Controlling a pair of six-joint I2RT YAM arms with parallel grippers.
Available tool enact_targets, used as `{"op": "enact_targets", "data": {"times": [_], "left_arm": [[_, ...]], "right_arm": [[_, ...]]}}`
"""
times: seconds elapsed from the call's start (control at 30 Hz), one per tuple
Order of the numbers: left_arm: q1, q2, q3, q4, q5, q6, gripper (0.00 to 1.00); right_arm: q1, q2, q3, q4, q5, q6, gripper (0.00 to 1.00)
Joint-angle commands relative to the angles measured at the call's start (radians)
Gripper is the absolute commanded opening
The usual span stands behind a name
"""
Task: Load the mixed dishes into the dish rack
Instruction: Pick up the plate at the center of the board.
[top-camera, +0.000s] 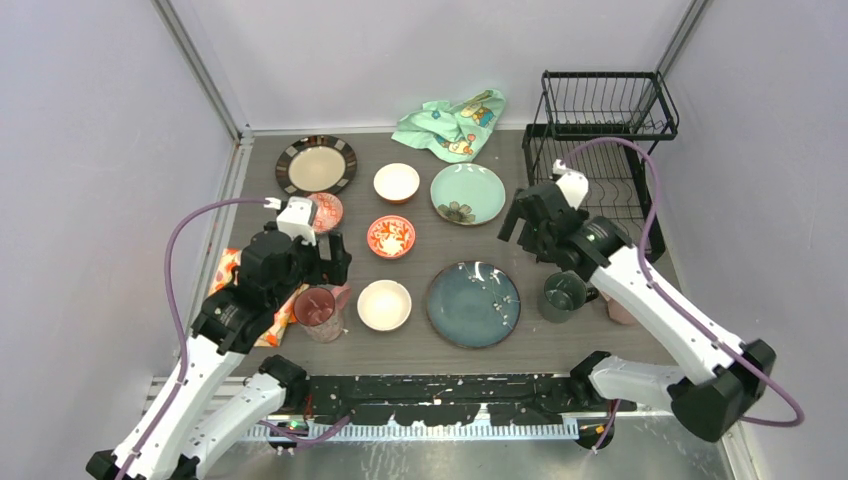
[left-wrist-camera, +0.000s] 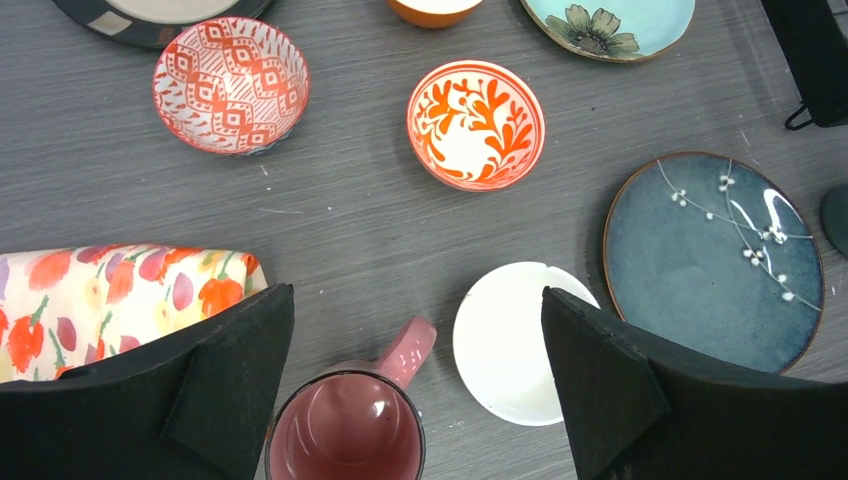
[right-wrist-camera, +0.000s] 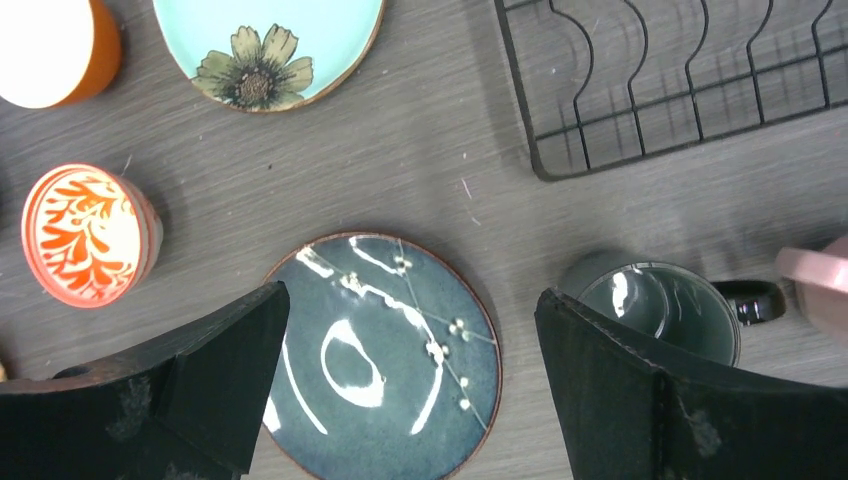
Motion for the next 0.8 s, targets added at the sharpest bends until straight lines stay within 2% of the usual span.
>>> {"op": "enact_targets", "data": {"times": [0.0,0.23,0.33,0.47,0.77], "left_arm": [[-0.002,-0.019,-0.005,0.045,-0.016,0.007,0.93],[-0.002,-0.059,-0.002,0.038,-0.040,0.011,0.90],[-0.003,-0.081,-0.010,0.041,-0.058,0.009,0.90],[-0.010,-0.088,-0.013,0.041,-0.073,0.013,0.90],[-0.011,-0.068,-0.015,0.035,-0.088,0.018,0.89]], "right_arm": [[0.007,0.105,0.101,0.026,0.073,-0.031,0.96],[0.010,0.186,0.047,0.228,-0.234,-0.217,0.80],[0.010,0.249,0.048,0.230,-0.301,-0.278,0.74],[0.009,0.326,0.081,0.204,-0.378,-0.340,0.74],[0.041,0.415,0.121,0.332,-0.523,-0.247,0.70]]}}
